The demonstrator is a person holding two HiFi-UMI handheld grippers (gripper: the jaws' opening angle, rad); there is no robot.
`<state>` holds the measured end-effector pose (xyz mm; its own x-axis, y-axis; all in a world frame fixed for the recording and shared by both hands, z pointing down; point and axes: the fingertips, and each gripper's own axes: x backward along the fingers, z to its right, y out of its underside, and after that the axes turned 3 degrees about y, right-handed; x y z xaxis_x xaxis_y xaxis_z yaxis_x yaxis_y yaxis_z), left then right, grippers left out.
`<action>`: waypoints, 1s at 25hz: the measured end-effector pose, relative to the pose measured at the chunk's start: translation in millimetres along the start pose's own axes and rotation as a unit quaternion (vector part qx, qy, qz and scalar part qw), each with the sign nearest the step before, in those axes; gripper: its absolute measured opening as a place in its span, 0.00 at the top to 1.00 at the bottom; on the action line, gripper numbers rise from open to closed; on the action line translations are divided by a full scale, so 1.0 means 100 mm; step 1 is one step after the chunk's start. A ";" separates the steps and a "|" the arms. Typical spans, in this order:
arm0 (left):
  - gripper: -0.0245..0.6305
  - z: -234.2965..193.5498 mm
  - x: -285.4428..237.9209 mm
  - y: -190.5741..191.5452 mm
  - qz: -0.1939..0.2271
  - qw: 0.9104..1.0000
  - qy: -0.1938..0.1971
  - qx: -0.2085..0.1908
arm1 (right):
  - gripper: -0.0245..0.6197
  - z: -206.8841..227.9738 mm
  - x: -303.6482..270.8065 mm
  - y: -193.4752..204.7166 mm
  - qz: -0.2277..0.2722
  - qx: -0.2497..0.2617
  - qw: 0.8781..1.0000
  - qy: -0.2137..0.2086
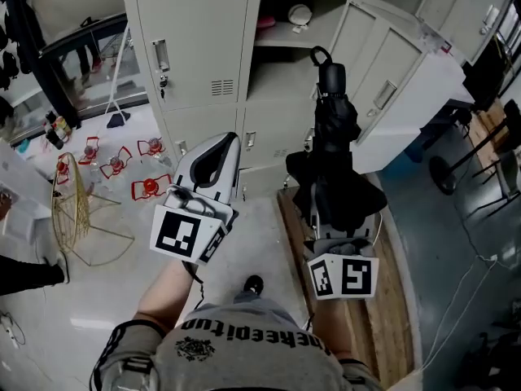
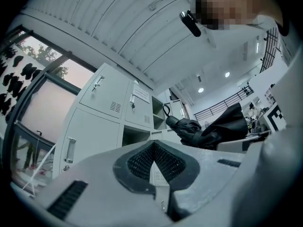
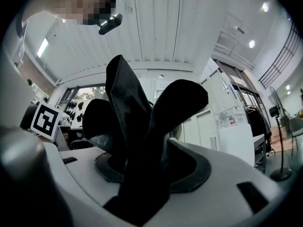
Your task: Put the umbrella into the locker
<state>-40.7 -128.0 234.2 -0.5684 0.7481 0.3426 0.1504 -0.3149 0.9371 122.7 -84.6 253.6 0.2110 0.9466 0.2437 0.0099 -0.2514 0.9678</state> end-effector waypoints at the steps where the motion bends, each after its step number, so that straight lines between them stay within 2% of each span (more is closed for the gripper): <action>1: 0.96 0.00 -0.08 0.04 -0.001 1.000 -0.003 -0.001 | 0.62 0.07 -0.06 0.02 0.000 -0.001 1.000 -0.004; 11: 0.96 0.04 -0.58 0.28 -0.001 0.999 -0.033 -0.016 | 0.62 0.54 -0.53 0.28 -0.002 -0.011 0.999 -0.035; 25: 0.96 -0.30 -1.02 0.54 -0.006 0.998 -0.058 -0.019 | 0.62 0.69 -1.15 0.79 -0.041 -0.022 0.997 -0.054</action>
<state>1.0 -239.2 248.1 -0.4724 0.8140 0.3379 0.1118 -0.3249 0.9391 166.5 -226.8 297.5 0.3151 0.9358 0.1580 -0.0105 -0.1630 0.9866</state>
